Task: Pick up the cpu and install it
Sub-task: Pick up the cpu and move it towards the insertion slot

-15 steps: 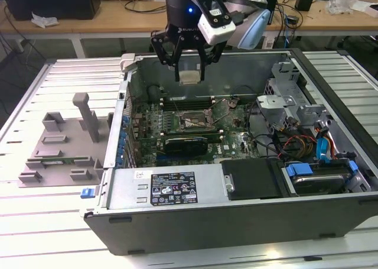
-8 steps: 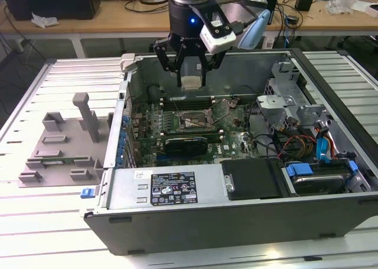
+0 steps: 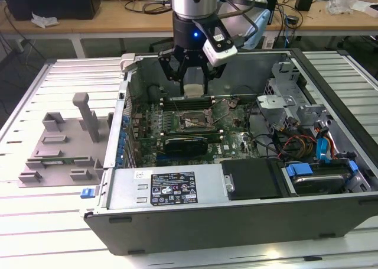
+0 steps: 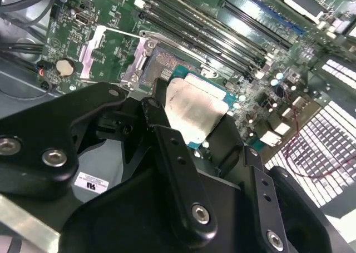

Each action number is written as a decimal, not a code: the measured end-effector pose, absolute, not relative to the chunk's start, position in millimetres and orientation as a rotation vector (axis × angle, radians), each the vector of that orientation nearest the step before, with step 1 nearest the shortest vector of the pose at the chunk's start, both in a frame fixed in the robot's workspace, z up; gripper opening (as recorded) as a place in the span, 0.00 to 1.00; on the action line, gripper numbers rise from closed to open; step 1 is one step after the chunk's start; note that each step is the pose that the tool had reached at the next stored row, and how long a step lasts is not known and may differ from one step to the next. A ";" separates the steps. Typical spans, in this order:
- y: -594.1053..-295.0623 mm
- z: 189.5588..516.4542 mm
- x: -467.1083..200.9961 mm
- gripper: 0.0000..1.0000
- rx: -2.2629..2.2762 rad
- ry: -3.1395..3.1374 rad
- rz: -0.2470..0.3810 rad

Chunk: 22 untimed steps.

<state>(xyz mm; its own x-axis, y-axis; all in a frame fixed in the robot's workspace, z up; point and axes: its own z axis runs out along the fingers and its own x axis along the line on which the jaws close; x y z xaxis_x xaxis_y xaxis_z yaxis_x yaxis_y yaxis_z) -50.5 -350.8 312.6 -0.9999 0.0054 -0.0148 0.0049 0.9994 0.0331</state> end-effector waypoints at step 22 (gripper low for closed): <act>-329.8 267.9 -44.3 0.55 0.008 3.126 0.051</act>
